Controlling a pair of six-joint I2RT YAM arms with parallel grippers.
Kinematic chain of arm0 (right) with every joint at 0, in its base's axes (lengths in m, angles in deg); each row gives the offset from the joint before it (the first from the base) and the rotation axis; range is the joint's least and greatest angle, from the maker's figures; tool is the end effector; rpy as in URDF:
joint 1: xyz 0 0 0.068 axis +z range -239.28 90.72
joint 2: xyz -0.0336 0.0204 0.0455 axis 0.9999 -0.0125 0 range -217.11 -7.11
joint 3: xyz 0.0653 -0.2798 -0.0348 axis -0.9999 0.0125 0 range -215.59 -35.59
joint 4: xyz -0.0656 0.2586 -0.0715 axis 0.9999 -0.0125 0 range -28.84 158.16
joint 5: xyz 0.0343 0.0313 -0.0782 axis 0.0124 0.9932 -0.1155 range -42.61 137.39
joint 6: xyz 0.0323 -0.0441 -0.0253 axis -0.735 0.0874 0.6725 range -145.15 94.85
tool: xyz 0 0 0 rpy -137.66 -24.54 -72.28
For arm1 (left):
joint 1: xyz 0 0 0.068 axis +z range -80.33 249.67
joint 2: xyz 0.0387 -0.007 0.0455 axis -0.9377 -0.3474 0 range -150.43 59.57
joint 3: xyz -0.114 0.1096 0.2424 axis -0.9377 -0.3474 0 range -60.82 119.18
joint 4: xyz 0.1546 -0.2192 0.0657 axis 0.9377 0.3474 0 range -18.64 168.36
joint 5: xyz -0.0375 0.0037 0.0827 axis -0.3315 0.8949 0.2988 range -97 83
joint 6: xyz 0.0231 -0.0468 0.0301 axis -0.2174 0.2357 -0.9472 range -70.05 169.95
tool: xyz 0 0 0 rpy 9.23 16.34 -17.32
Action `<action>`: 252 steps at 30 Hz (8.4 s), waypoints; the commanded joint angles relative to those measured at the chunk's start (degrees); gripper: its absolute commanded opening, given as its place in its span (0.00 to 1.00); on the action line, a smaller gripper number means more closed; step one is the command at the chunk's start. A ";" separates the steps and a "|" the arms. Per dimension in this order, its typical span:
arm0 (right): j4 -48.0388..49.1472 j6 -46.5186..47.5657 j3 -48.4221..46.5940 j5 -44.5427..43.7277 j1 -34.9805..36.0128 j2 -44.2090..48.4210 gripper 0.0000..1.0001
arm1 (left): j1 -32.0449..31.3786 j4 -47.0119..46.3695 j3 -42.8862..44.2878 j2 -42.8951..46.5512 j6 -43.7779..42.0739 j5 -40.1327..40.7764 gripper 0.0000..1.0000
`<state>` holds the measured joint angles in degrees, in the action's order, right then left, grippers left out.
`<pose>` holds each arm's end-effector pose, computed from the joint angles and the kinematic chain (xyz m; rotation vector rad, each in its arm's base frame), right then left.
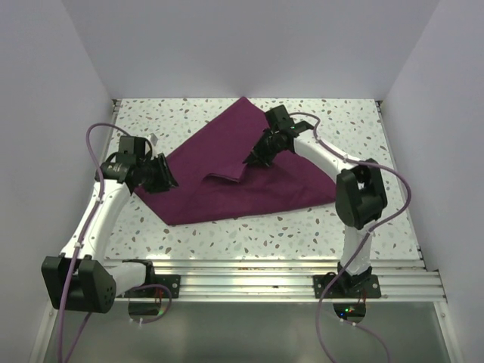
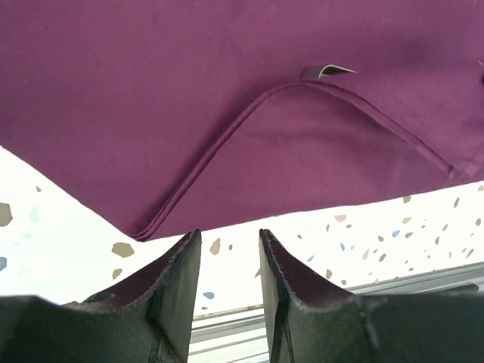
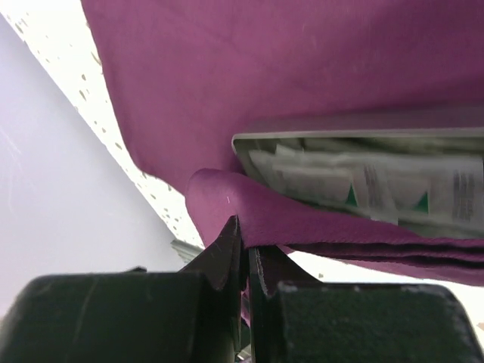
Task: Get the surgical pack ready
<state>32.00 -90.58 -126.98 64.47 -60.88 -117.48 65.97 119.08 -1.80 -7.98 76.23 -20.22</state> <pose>0.3901 0.2258 0.2534 0.7613 2.6883 0.9263 0.2433 -0.0260 0.2964 -0.4174 2.5556 -0.4928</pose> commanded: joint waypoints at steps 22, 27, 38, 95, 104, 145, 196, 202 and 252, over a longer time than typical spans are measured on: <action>4.96 4.17 -18.11 12.97 -9.24 -18.30 0.00 | 1.51 -2.28 3.29 -7.42 -0.27 0.12 0.41; 3.55 4.43 -22.16 13.42 -10.29 -22.26 0.00 | 1.51 -2.37 4.25 -9.44 0.08 0.29 0.41; 3.64 4.34 -24.00 14.65 -11.53 -24.90 0.08 | 1.51 -3.78 4.87 -13.39 0.35 0.03 0.41; -8.13 38.63 -2.93 8.31 -21.96 3.11 0.16 | 1.86 -7.56 2.33 -18.67 -4.13 -5.68 0.19; 3.55 34.50 19.76 23.07 -33.48 5.26 0.04 | 1.77 -10.37 1.18 -25.96 -3.96 -10.08 0.13; -0.49 43.98 28.81 15.79 -39.04 3.15 0.00 | 3.26 -9.14 -3.12 -23.24 -3.08 -5.78 0.13; -6.29 43.72 21.96 11.13 -38.42 1.65 0.05 | 26.73 -10.81 12.87 -40.55 -6.33 7.76 0.44; -5.76 43.72 22.22 11.13 -38.42 0.94 0.04 | 28.57 -11.25 13.31 -42.66 -6.95 8.99 0.42; -7.43 43.90 17.30 8.76 -34.55 -4.59 0.05 | -22.30 -6.51 51.01 -49.51 6.33 -7.26 0.00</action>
<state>23.49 -47.00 -108.64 73.89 -95.72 -121.09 45.75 111.36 43.93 -55.89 81.94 -25.03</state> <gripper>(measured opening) 0.052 0.011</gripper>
